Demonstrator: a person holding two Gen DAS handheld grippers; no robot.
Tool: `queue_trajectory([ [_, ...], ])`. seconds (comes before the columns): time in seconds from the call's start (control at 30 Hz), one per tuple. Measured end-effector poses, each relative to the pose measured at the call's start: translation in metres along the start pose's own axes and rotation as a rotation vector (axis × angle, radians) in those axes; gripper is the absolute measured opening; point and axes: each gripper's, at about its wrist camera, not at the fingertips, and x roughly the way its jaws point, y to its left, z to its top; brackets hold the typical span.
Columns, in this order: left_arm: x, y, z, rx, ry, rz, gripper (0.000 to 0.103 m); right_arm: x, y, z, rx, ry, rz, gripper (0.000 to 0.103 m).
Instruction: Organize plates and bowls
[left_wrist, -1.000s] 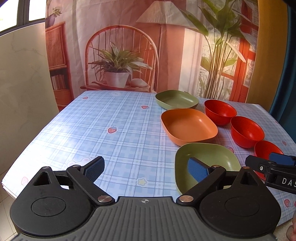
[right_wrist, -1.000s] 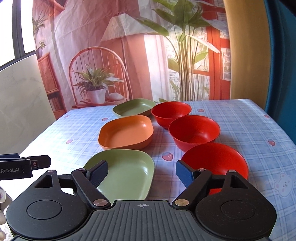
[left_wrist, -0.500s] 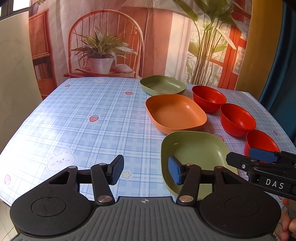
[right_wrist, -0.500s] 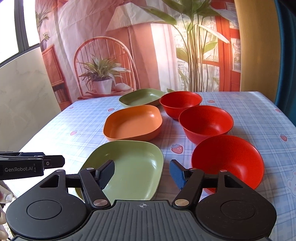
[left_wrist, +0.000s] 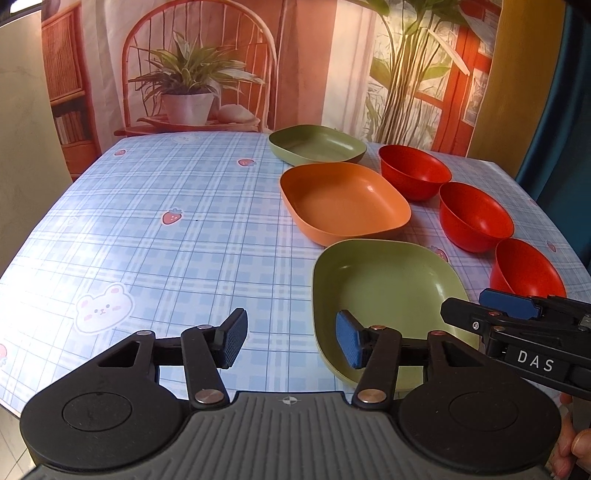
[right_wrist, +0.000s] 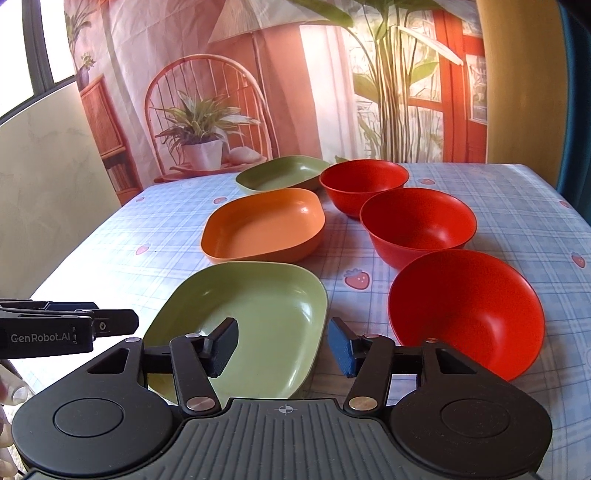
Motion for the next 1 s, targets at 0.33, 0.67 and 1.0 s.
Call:
queue_trajectory([
  [0.33,0.021,0.002,-0.002,-0.038,0.088,-0.046,0.056,0.013,-0.002,-0.003,0.012,0.05,-0.005,0.042],
  [0.67,0.029,-0.001,-0.003,-0.041,0.122,-0.086,0.042,0.022,-0.007,-0.004,0.031,0.085,-0.005,0.036],
  [1.0,0.035,-0.009,-0.005,0.003,0.147,-0.131,0.022,0.028,-0.009,-0.006,0.038,0.107,-0.002,0.03],
])
